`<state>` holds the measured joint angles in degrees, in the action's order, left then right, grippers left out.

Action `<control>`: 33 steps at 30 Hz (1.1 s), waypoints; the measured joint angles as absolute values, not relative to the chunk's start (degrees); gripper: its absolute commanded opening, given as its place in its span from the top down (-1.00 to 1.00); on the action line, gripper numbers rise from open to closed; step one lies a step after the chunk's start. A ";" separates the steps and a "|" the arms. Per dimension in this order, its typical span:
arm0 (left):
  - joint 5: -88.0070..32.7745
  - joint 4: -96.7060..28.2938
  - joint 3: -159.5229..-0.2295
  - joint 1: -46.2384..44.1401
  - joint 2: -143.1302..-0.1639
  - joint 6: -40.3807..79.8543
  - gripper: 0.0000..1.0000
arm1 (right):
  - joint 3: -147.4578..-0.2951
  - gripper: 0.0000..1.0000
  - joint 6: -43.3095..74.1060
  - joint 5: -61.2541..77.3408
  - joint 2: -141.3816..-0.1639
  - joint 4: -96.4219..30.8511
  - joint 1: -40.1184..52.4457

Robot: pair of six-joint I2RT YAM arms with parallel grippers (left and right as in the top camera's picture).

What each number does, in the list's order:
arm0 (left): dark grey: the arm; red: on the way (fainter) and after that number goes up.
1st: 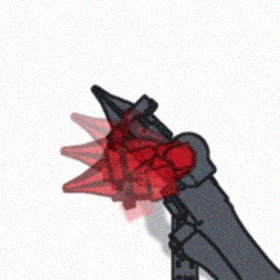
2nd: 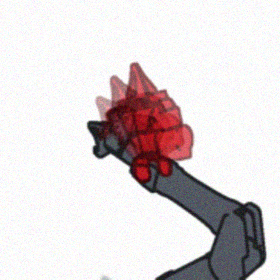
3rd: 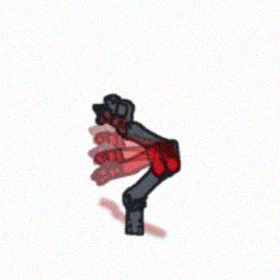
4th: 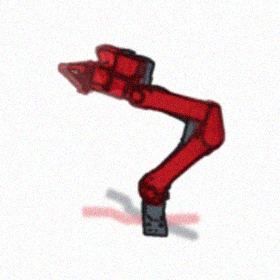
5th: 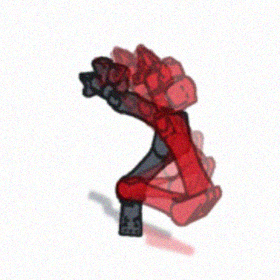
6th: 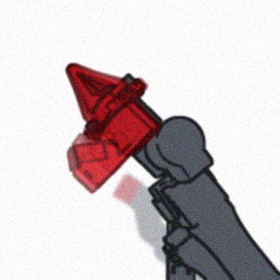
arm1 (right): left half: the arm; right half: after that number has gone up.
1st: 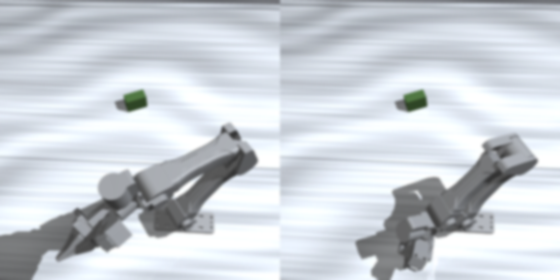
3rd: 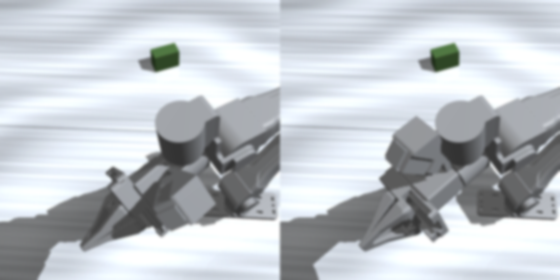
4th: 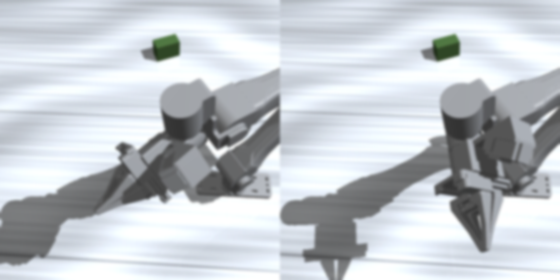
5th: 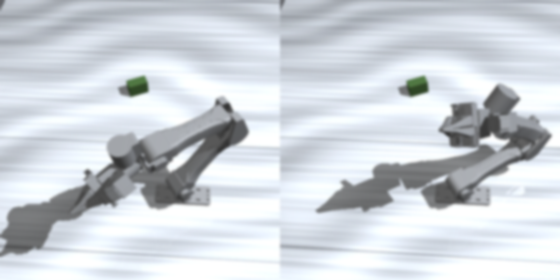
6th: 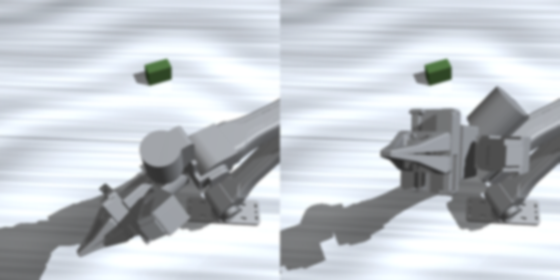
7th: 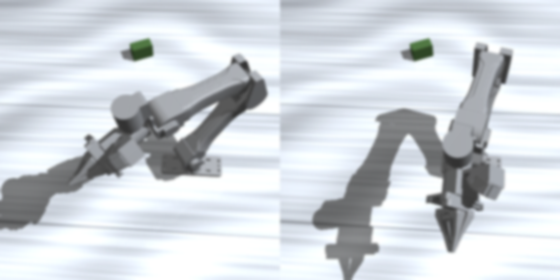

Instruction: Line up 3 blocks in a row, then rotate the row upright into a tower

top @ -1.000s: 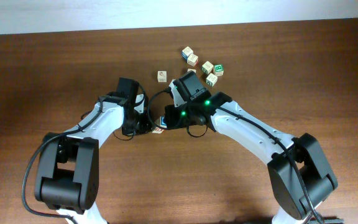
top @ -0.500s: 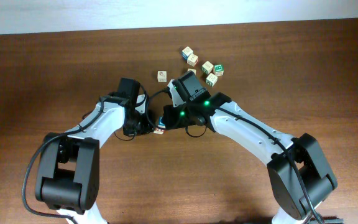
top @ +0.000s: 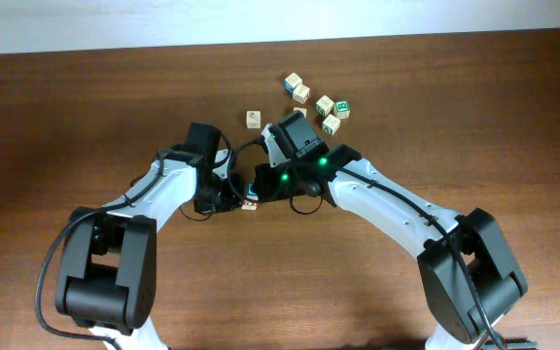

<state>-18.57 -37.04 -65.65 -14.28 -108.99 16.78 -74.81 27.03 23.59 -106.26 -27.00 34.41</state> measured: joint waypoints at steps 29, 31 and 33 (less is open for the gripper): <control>-13.32 -45.15 -73.56 -8.32 -108.99 16.08 1.00 | -74.81 0.91 27.14 23.59 -106.26 -26.72 34.61; -12.99 -45.45 -74.11 -6.44 -108.99 16.03 1.00 | -74.81 0.92 27.16 23.57 -106.26 -26.59 34.61; -12.97 -45.52 -74.15 -5.21 -108.99 15.84 1.00 | -74.81 0.92 27.18 23.57 -106.28 -26.50 34.61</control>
